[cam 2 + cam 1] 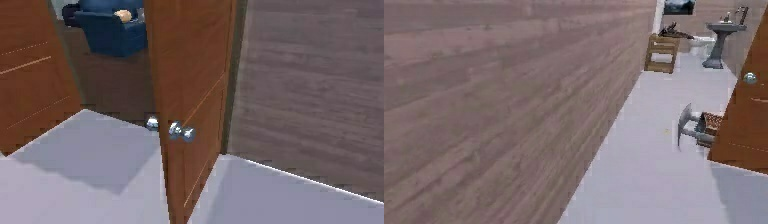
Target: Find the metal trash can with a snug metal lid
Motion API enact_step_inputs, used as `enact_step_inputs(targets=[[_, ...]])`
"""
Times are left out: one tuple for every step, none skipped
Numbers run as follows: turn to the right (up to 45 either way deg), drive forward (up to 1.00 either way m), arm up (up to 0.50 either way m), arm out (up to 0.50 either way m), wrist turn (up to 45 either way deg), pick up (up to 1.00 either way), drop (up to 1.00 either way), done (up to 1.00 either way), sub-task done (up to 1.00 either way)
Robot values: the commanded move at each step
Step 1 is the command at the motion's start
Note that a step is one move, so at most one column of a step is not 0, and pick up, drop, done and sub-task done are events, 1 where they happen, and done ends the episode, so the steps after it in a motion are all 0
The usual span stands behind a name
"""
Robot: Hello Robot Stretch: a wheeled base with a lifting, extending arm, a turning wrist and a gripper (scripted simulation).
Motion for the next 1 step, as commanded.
enact_step_inputs(targets=[[24.0, 0.00, 0.00, 0.00, 0.0, 0.00, 0.00, 0.00, 0.00]])
